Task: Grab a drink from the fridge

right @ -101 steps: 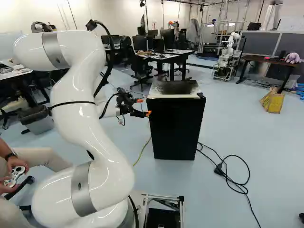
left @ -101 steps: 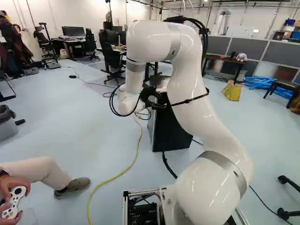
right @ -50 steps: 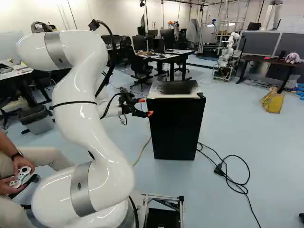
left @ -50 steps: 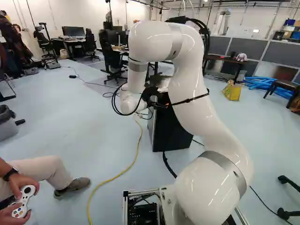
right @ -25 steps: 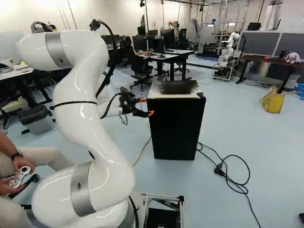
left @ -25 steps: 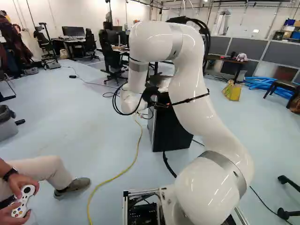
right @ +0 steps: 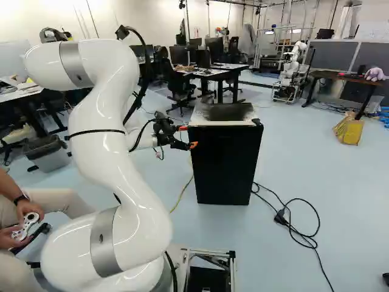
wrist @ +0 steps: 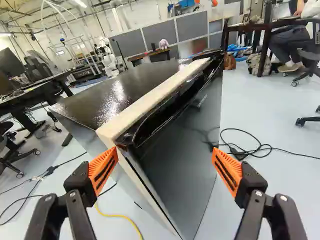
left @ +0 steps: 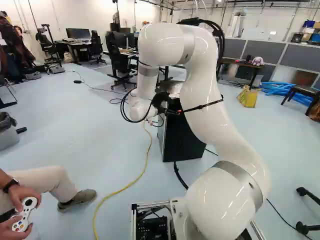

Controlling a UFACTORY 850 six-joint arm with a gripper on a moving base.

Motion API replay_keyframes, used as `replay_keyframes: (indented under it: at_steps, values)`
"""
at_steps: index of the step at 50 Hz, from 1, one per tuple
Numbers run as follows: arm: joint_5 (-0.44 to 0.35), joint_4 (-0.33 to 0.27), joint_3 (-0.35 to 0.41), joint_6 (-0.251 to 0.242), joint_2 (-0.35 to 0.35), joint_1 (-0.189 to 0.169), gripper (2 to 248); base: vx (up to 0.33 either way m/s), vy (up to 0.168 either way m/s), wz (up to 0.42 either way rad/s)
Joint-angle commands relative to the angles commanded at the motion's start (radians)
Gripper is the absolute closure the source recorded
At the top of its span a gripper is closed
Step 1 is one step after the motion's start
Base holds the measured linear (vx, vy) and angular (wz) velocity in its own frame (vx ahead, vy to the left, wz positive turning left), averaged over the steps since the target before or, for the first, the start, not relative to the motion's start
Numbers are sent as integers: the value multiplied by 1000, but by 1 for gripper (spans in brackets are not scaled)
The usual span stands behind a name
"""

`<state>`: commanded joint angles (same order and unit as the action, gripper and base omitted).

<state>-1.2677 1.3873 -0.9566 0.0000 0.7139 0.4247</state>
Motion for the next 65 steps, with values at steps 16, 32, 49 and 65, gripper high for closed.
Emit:
replay_keyframes:
  at_steps: [16, 32, 49, 65]
  values:
    - [0, 0, -1, 0, 1, -4, 3, 0, 0, 0]
    - [0, 0, -2, 0, 1, -11, 3, 0, 0, 0]
    - [0, 0, -3, 0, 2, -19, 3, 0, 0, 0]
    - [0, 0, 1, 0, 0, -29, 3, 0, 0, 0]
